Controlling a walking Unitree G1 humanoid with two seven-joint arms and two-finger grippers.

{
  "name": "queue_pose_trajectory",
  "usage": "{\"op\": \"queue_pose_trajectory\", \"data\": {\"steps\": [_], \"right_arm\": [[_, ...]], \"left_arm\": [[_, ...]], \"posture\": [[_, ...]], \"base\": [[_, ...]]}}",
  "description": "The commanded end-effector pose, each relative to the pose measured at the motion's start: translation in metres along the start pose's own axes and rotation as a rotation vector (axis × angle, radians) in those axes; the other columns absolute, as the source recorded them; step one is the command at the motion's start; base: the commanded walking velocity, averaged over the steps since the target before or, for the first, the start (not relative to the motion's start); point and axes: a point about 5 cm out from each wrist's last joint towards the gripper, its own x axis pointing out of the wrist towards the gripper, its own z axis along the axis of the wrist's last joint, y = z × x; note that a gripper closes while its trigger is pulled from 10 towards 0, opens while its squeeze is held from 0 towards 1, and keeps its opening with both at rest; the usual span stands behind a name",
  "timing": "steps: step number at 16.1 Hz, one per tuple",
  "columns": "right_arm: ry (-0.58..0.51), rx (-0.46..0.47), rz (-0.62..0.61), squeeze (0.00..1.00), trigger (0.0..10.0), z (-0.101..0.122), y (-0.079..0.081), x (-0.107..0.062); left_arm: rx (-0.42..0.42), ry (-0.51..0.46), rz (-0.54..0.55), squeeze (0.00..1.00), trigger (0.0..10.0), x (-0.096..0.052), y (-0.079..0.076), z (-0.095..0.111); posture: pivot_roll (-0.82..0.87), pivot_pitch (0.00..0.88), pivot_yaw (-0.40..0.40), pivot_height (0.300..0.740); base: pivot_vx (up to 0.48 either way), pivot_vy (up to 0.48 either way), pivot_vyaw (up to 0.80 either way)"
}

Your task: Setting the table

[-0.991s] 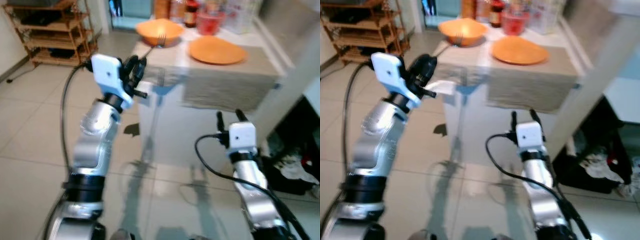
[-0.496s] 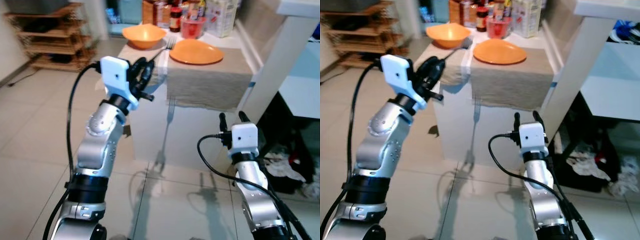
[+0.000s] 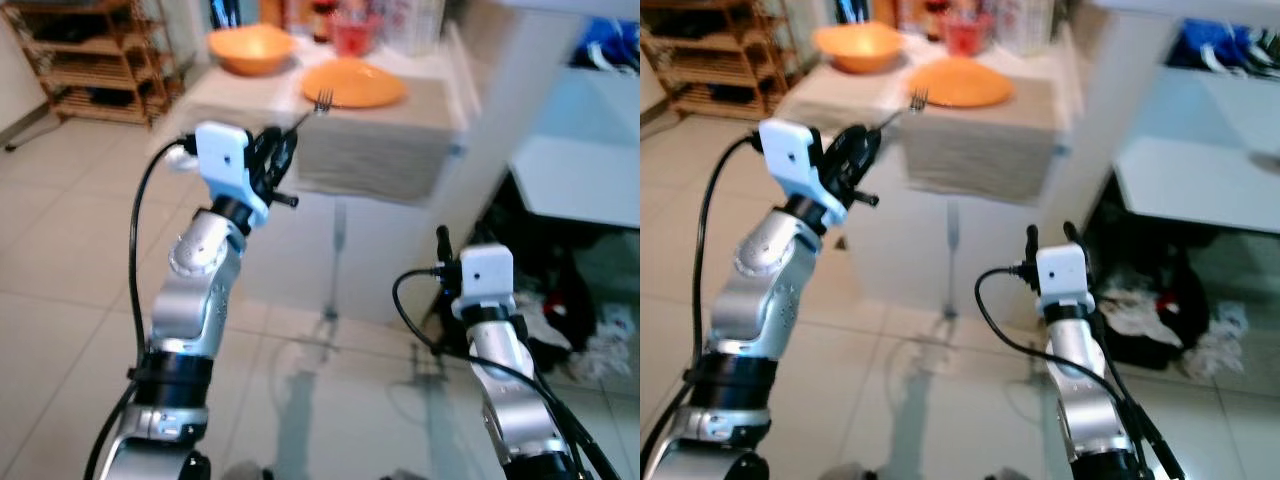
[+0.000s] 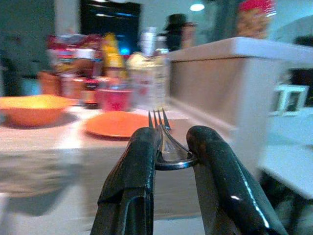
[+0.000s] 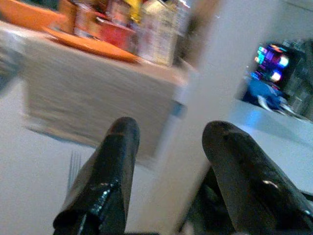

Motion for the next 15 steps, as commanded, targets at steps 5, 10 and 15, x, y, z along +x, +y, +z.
{"op": "queue_pose_trajectory", "data": {"steps": [5, 10, 15], "right_arm": [[-0.01, 0.012, -0.006, 0.0, 10.0, 0.003, -0.002, 0.001], [-0.011, 0.01, -0.005, 0.0, 10.0, 0.002, -0.002, 0.001], [-0.008, 0.01, -0.012, 0.0, 10.0, 0.002, -0.002, 0.0]], "left_arm": [[0.02, -0.01, -0.019, 0.0, 0.0, 0.003, -0.006, 0.002], [0.039, 0.008, 0.004, 0.0, 0.0, 0.004, -0.005, -0.005], [0.059, 0.024, -0.002, 0.0, 0.0, 0.007, -0.012, -0.009]], "posture": [[0.03, 0.0, -0.009, 0.722], [0.02, 0.0, -0.004, 0.722], [0.01, 0.0, 0.004, 0.722]], "base": [[0.0, -0.431, 0.0], [0.153, -0.412, 0.0], [0.257, -0.401, 0.0]]}}
